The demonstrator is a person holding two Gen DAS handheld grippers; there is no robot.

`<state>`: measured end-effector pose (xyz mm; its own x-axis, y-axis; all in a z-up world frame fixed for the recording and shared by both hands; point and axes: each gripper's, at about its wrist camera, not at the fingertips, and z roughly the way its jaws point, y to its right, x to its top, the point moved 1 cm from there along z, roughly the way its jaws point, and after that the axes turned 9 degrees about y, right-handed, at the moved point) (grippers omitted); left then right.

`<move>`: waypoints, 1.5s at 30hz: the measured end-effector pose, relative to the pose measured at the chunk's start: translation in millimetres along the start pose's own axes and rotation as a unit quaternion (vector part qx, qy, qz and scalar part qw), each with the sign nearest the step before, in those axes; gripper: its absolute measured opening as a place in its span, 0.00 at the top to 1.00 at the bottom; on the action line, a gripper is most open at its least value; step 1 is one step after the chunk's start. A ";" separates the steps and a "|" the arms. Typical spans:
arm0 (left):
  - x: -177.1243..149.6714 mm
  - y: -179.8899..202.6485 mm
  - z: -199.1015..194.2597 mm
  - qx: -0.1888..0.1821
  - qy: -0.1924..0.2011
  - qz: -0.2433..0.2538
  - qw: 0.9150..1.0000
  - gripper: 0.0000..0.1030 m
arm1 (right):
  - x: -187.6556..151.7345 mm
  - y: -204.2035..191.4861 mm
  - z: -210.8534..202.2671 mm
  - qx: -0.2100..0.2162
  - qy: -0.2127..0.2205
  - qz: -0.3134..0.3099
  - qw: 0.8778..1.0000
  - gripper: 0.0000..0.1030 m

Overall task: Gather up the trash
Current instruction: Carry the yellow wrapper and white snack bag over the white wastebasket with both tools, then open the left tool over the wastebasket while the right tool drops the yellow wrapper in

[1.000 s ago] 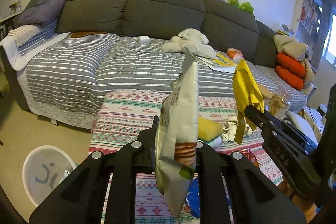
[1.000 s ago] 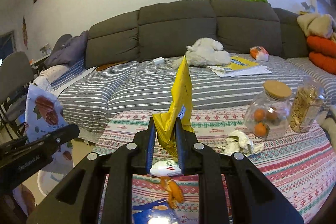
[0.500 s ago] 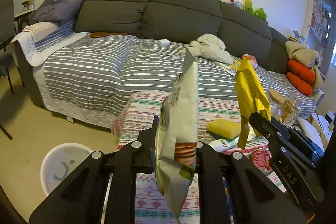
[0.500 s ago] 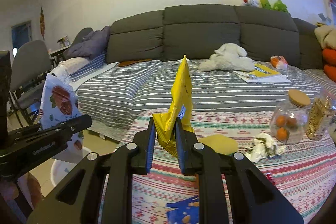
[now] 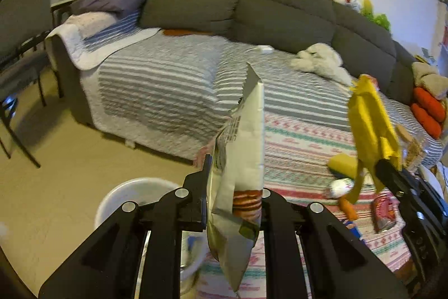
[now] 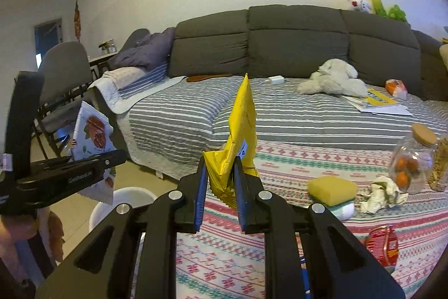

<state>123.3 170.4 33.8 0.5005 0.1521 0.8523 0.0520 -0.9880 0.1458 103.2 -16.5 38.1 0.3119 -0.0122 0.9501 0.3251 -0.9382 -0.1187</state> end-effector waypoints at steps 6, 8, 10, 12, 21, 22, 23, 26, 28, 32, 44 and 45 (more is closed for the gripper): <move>-6.9 -39.0 6.3 0.039 -0.028 -0.025 0.999 0.86 | -8.1 -23.5 4.0 0.021 -0.007 -0.015 1.000 0.82; -8.7 -51.6 9.3 0.051 -0.038 -0.035 0.997 0.86 | -10.4 -30.7 5.8 0.025 -0.010 -0.019 0.999 0.82; -10.3 -68.7 17.8 0.062 -0.057 -0.052 0.995 0.77 | -13.5 -38.7 7.7 0.031 -0.014 -0.024 0.999 0.82; -11.8 -84.9 21.9 0.063 -0.072 -0.077 0.992 0.59 | -15.6 -44.4 10.7 0.037 -0.019 -0.027 0.999 0.82; -0.3 -120.9 0.7 0.093 -0.054 -0.125 0.986 0.34 | -29.4 -81.2 27.3 0.070 -0.043 -0.039 0.996 0.82; 2.5 -125.1 -4.6 0.100 -0.047 -0.127 0.986 0.33 | -30.2 -84.4 30.4 0.075 -0.046 -0.035 0.995 0.82; 4.7 -127.7 -6.9 0.104 -0.043 -0.128 0.985 0.32 | -31.1 -87.7 33.1 0.080 -0.049 -0.031 0.995 0.82; 11.4 -140.2 -19.9 0.123 -0.022 -0.137 0.983 0.25 | -37.1 -104.3 47.1 0.096 -0.062 -0.019 0.993 0.82; 15.3 -149.4 -29.4 0.135 -0.008 -0.146 0.980 0.24 | -40.9 -115.1 54.4 0.103 -0.068 -0.018 0.992 0.82; 21.1 -163.8 -43.0 0.151 0.009 -0.157 0.976 0.23 | -47.7 -137.3 71.1 0.117 -0.079 -0.013 0.990 0.81; 21.3 -184.0 -55.6 0.187 0.025 -0.157 0.970 0.18 | -48.3 -164.6 108.3 0.107 -0.096 0.003 0.990 0.35; 21.2 -184.2 -55.6 0.187 0.025 -0.155 0.970 0.17 | -47.2 -164.3 108.8 0.097 -0.096 0.000 0.991 0.31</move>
<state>76.3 357.2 53.0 0.3681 0.4362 0.8211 0.5084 -0.8338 0.2150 132.2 175.8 -18.7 0.4692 0.0718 0.8802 0.4858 -0.8533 -0.1894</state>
